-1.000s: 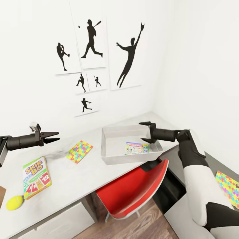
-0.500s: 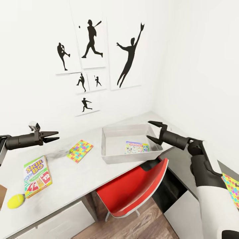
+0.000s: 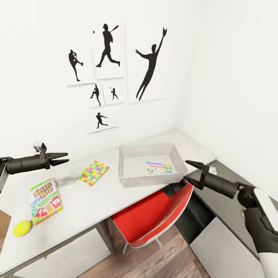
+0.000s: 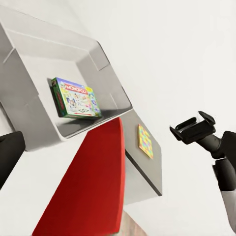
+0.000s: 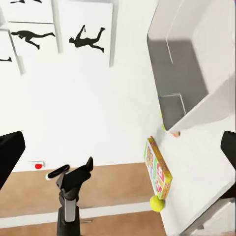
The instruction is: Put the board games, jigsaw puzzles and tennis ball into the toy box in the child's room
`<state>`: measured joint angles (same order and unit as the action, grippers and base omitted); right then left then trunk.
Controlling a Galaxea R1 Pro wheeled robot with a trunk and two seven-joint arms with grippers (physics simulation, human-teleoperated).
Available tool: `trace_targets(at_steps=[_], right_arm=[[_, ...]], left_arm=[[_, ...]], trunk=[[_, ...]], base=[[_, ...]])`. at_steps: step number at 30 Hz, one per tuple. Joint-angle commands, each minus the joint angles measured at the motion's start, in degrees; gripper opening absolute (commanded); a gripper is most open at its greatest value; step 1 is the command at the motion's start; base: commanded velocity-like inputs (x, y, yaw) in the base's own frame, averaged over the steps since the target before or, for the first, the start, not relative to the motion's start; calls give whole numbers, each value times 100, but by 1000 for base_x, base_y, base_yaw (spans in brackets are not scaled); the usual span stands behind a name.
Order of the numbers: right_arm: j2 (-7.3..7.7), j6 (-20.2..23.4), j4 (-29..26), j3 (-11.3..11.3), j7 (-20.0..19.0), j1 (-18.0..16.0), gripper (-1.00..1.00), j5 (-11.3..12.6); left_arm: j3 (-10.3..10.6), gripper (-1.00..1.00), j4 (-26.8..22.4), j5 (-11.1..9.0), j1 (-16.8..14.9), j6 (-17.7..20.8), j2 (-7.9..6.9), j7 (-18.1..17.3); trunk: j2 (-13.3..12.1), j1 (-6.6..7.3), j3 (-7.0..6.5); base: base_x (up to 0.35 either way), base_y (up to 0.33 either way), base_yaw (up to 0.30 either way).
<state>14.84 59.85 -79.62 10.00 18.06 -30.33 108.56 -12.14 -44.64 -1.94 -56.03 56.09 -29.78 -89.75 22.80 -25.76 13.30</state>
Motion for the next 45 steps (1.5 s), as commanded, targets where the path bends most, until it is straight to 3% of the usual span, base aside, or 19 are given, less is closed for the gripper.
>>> trace_targets(at_steps=[1,8,13,14,19,26,33,40,45], right_arm=[[63,15,-19,3,9,71,100,56],[287,15,-120,16,-523,788,100,41],[343,15,-243,31,-1196,1304,100,14],[353,15,-276,39,-1476,1481,100,-19],[365,15,-314,57,-2032,1839,100,-242],[365,15,-328,96,-2633,2084,100,-865],[362,15,-291,120,-3306,2312,100,-1293],[362,15,-227,236,-3733,2422,100,-1466],[351,15,-138,467,-3859,2445,100,-1516]], left_arm=[[1,100,0,5,-5,60,-1,-25],[1,100,-58,4,-5,65,-1,-25],[7,100,-118,2,-5,67,2,-25],[8,100,-133,1,-5,68,4,-25],[9,100,-150,1,-5,68,6,-25],[10,100,-157,7,-5,65,7,-25],[18,100,-165,9,-5,23,8,-25],[25,100,-191,10,-5,-2,8,-25],[46,100,-249,10,-5,-6,8,-25]], trunk=[[12,-3,11],[12,-3,11],[12,-3,11],[12,-3,11],[12,-3,11],[12,-3,-8],[12,-3,-37],[12,-3,-69],[12,-3,-92]], base=[[-80,0,0],[-73,0,0],[-27,0,0],[-11,0,0],[-6,0,-4],[-2,0,-131],[0,0,-229],[-45,0,-248],[-145,0,-251]])
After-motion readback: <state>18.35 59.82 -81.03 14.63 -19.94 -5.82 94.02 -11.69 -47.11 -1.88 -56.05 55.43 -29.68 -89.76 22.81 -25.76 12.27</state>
